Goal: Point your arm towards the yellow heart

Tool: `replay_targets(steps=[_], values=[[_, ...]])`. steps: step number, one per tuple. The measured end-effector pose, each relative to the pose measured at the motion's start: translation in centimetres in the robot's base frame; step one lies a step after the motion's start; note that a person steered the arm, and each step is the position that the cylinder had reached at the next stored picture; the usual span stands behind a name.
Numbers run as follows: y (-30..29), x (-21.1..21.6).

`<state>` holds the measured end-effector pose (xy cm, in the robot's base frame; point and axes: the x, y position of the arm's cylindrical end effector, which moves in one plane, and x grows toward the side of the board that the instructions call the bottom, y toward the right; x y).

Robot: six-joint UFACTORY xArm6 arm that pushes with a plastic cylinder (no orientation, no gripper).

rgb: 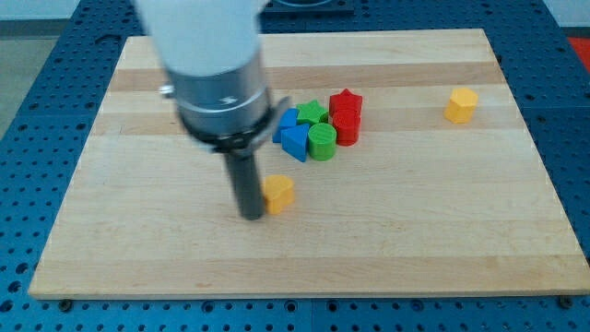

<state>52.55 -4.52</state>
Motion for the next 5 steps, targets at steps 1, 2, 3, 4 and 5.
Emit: replay_targets(steps=[1,2,3,4,5], values=[[8.4,-0.9],[10.9,-1.1],[9.5,1.3],[8.5,2.0],[8.2,4.1]])
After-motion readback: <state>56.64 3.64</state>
